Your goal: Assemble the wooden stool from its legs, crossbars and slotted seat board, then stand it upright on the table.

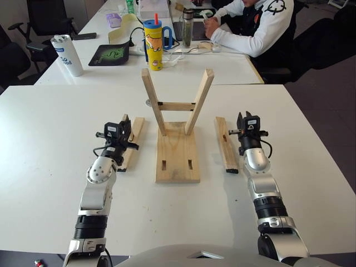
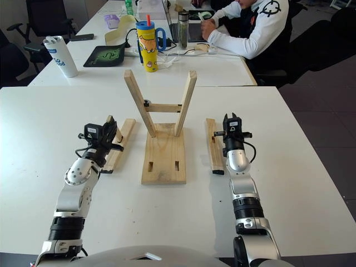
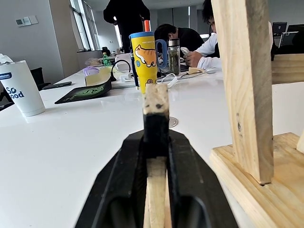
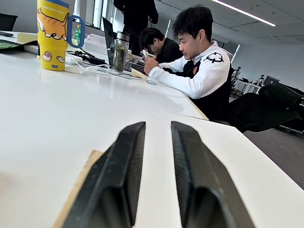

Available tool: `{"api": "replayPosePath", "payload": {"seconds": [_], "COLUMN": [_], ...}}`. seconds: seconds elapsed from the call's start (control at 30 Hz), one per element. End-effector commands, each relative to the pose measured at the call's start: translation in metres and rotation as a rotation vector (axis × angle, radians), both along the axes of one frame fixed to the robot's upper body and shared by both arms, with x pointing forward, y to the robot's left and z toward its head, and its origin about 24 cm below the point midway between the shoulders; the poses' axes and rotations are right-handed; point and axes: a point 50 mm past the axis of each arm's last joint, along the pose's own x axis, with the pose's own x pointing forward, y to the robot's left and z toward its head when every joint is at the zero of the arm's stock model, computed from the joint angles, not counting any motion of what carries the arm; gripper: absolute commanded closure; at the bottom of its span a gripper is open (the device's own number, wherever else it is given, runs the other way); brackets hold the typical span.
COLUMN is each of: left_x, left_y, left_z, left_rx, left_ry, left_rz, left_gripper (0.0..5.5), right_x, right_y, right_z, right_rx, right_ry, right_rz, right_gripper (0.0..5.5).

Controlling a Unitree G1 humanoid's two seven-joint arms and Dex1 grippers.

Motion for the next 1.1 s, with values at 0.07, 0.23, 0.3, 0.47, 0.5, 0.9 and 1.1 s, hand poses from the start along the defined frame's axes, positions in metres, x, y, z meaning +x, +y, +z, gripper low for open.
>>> {"api": "replayPosePath", "payload": {"seconds": [0.07, 0.23, 0.3, 0.47, 0.5, 0.9, 1.1], "left_x": [-0.029, -0.026, -0.023, -0.013, -0.011, -0.005, -0.001], "left_y": [0.009, 0.003, 0.000, -0.002, -0.002, -0.012, -0.008], "left_z": [-0.053, -0.046, -0.038, -0.014, -0.009, 0.020, 0.030], "left_rx": [0.035, 0.036, 0.031, 0.032, 0.038, 0.055, 0.062], "left_ry": [0.290, 0.257, 0.225, 0.127, 0.112, -0.001, -0.043], "left_rz": [0.002, -0.021, -0.024, -0.002, -0.003, -0.030, -0.018], "left_gripper": [5.09, 5.09, 5.09, 4.46, 4.46, 4.46, 4.46], "right_x": [0.004, 0.003, 0.003, 0.003, 0.003, 0.001, 0.001], "right_y": [0.000, -0.001, 0.000, -0.001, -0.001, 0.000, 0.000], "right_z": [0.006, 0.005, 0.006, 0.005, 0.004, 0.003, 0.001], "right_rx": [-0.011, -0.013, -0.012, -0.012, -0.012, -0.010, -0.011], "right_ry": [-0.021, -0.017, -0.017, -0.013, -0.013, -0.008, -0.006], "right_rz": [0.013, 0.010, 0.013, 0.014, 0.014, 0.015, 0.015], "right_gripper": [4.50, 4.50, 4.50, 4.50, 4.50, 4.50, 4.50]}}
